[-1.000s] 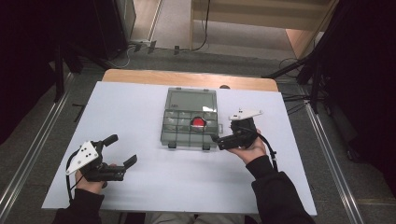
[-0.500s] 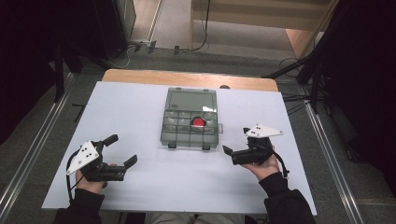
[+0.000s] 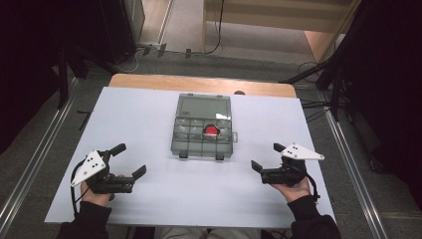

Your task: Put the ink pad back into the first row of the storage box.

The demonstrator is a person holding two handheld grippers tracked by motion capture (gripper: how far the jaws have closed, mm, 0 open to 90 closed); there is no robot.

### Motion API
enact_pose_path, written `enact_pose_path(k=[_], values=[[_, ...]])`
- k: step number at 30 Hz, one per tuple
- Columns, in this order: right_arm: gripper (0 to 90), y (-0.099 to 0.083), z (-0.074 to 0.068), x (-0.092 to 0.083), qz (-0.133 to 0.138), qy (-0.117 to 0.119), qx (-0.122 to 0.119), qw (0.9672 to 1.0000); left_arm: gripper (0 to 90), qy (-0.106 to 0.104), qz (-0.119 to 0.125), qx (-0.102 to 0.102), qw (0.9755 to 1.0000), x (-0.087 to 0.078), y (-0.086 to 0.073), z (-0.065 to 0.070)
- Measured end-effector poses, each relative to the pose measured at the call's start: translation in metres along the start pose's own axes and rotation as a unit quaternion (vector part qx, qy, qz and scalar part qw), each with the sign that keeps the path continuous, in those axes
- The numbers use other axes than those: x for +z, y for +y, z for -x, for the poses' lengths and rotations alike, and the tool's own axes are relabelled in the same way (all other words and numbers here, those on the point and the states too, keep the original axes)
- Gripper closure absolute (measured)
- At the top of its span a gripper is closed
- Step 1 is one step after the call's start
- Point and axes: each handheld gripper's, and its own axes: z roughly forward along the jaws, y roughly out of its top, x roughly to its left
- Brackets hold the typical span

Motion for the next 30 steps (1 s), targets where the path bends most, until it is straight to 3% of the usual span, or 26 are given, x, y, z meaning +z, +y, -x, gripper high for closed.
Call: enact_pose_path(k=[11, 20, 25, 30], values=[[0.0, -0.023, 0.012, -0.015, 0.035, -0.018, 0.025, 0.9989, 0.0, 0.003, -0.004, 0.001, 1.0000, 0.000, -0.001, -0.001], [0.0, -0.044, 0.022, -0.024, 0.078, -0.036, 0.044, 0.9954, 0.0, 0.002, -0.005, 0.000, 1.0000, 0.000, -0.001, -0.001], [0.0, -0.057, 0.023, -0.028, 0.085, -0.042, 0.040, 0.9947, 0.0, 0.001, -0.005, -0.001, 1.0000, 0.001, -0.001, -0.001], [0.1, -0.058, 0.021, -0.027, 0.088, -0.039, 0.037, 0.9946, 0.0, 0.000, -0.004, -0.001, 1.0000, 0.001, -0.001, -0.001]])
